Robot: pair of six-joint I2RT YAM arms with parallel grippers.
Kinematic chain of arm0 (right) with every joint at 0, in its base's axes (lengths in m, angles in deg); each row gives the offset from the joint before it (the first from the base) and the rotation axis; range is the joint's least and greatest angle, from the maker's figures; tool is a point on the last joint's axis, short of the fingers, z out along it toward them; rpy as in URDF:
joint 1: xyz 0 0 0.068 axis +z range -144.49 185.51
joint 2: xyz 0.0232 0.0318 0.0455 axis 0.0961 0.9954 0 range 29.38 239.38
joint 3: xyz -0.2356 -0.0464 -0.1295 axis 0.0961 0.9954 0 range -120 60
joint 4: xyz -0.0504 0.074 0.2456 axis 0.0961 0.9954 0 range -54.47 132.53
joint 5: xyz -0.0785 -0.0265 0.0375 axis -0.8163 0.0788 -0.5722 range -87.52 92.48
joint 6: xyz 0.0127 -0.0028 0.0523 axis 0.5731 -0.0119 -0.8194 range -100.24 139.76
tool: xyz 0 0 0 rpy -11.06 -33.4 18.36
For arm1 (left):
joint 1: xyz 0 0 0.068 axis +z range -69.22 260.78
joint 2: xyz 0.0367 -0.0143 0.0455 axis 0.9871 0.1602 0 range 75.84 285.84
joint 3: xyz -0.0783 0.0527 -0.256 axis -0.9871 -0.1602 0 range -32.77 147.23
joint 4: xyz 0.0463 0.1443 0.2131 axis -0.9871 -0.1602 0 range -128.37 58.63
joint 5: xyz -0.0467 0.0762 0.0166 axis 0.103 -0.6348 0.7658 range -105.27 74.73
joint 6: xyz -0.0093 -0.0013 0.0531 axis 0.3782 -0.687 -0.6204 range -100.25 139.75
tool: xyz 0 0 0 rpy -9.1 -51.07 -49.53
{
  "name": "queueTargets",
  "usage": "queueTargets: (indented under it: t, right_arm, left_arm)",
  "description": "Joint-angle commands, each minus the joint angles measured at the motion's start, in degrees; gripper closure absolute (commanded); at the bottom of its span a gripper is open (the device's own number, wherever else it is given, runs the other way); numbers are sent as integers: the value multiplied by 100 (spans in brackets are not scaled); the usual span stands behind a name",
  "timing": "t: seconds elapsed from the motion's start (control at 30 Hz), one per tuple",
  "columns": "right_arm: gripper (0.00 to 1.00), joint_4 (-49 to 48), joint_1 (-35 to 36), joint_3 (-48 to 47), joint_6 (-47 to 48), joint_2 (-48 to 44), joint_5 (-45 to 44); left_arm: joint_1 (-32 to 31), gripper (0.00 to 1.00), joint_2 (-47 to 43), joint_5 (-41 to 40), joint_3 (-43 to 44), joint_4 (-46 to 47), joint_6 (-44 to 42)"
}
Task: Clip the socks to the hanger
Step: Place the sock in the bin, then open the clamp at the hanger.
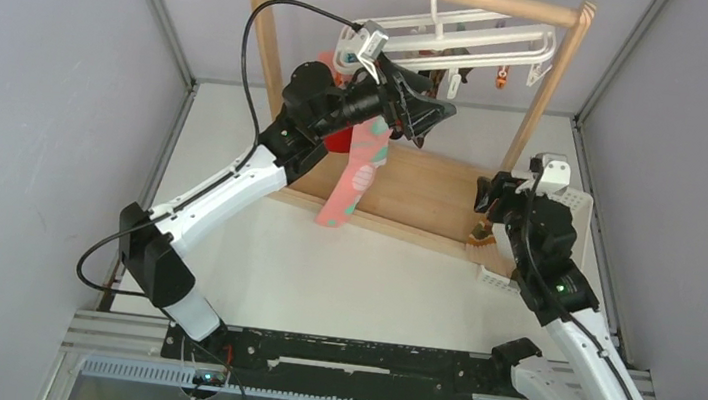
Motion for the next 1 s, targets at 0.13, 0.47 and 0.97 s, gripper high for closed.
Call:
queueTargets:
  t: [0.13, 0.47, 0.97]
  right_arm:
    - [34, -2027, 165, -785, 894, 543, 521]
    - [35, -2652, 228, -1943, 1371, 1774, 978]
    - [38, -2643, 285, -2680, 1423, 2632, 1046]
  left_arm:
    - [19, 0, -453, -289, -62, -33, -402]
    - [19, 0, -550, -591, -47, -219, -677]
    - [-145, 0, -618, -794, 19, -372, -915]
